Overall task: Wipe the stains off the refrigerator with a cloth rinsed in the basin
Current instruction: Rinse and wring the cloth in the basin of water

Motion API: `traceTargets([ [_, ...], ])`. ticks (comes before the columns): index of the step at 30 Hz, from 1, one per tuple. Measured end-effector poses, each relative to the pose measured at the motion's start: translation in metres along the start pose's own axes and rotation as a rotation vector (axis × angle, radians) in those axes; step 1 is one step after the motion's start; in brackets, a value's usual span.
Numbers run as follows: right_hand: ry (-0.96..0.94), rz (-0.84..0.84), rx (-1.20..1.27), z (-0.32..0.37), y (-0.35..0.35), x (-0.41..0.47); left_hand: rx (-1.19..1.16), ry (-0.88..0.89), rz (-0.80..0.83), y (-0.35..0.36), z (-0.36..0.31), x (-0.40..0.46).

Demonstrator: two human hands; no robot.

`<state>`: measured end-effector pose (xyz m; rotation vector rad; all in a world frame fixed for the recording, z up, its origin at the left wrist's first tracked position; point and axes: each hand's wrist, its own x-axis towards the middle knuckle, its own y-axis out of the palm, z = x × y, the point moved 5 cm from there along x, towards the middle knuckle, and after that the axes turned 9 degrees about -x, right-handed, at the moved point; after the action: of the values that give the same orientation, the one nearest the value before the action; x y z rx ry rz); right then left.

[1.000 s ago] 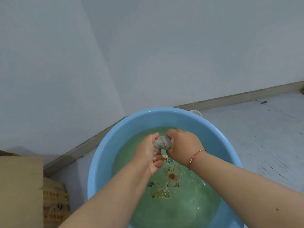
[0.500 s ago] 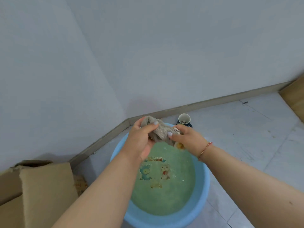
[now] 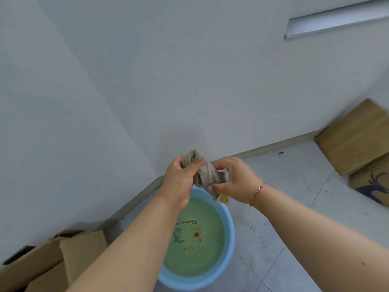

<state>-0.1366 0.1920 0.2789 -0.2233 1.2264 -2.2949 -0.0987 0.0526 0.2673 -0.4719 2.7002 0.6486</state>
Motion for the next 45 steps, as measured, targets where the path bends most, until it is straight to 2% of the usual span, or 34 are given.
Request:
traceTargets([
  [2, 0.115, -0.067, 0.139, 0.001, -0.041, -0.009, 0.066, 0.009, 0.065, 0.025, -0.022, -0.014],
  [5, 0.329, -0.108, 0.704, -0.010, -0.113, -0.026, 0.166, 0.042, 0.139, 0.065, -0.062, -0.034],
  [8, 0.421, -0.102, 1.241, -0.015, -0.170, -0.049, 0.439, 0.102, 0.253, 0.109, -0.092, -0.056],
  [10, 0.354, -0.053, 1.597, -0.012, -0.195, -0.060, 0.552, 0.153, 0.330, 0.138, -0.102, -0.067],
  [12, 0.200, -0.106, 1.799, -0.013, -0.226, -0.076, 0.534, 0.182, 0.376, 0.173, -0.111, -0.080],
  [13, 0.169, -0.150, 1.820, -0.014, -0.236, -0.082, 0.481, 0.174, 0.396, 0.188, -0.115, -0.086],
  [15, 0.227, -0.236, 1.683, -0.018, -0.244, -0.093, 0.358, 0.113, 0.452, 0.215, -0.118, -0.098],
  [19, 0.293, -0.220, 1.374, -0.011, -0.250, -0.112, 0.306, -0.009, 0.547, 0.251, -0.114, -0.115],
  [23, 0.375, -0.396, 1.347, -0.016, -0.275, -0.141, 0.289, -0.110, 0.597, 0.274, -0.107, -0.125],
  [26, 0.380, -0.413, 1.317, -0.016, -0.283, -0.165, 0.259, -0.192, 0.646, 0.288, -0.107, -0.140],
  [28, 0.388, -0.425, 1.092, -0.007, -0.285, -0.180, 0.261, -0.158, 0.663, 0.297, -0.107, -0.146],
  [30, 0.471, -0.523, 0.804, -0.004, -0.290, -0.194, 0.220, -0.102, 0.672, 0.307, -0.109, -0.153],
  [32, 0.525, -0.674, 0.664, -0.007, -0.300, -0.213, 0.230, -0.027, 0.667, 0.319, -0.111, -0.166],
  [37, 0.651, -0.791, 0.358, -0.013, -0.318, -0.254, 0.356, 0.226, 0.648, 0.342, -0.118, -0.189],
  [38, 0.710, -0.828, 0.378, -0.016, -0.319, -0.263, 0.386, 0.256, 0.646, 0.347, -0.119, -0.190],
  [39, 0.751, -0.868, 0.530, -0.019, -0.319, -0.275, 0.428, 0.285, 0.642, 0.353, -0.120, -0.192],
  [41, 0.719, -0.893, 1.065, -0.025, -0.311, -0.288, 0.484, 0.305, 0.604, 0.364, -0.122, -0.194],
  [43, 0.660, -0.878, 1.427, -0.026, -0.307, -0.300, 0.496, 0.216, 0.581, 0.377, -0.118, -0.199],
  [45, 0.639, -0.993, 1.513, -0.035, -0.314, -0.318, 0.397, 0.017, 0.634, 0.392, -0.110, -0.211],
])
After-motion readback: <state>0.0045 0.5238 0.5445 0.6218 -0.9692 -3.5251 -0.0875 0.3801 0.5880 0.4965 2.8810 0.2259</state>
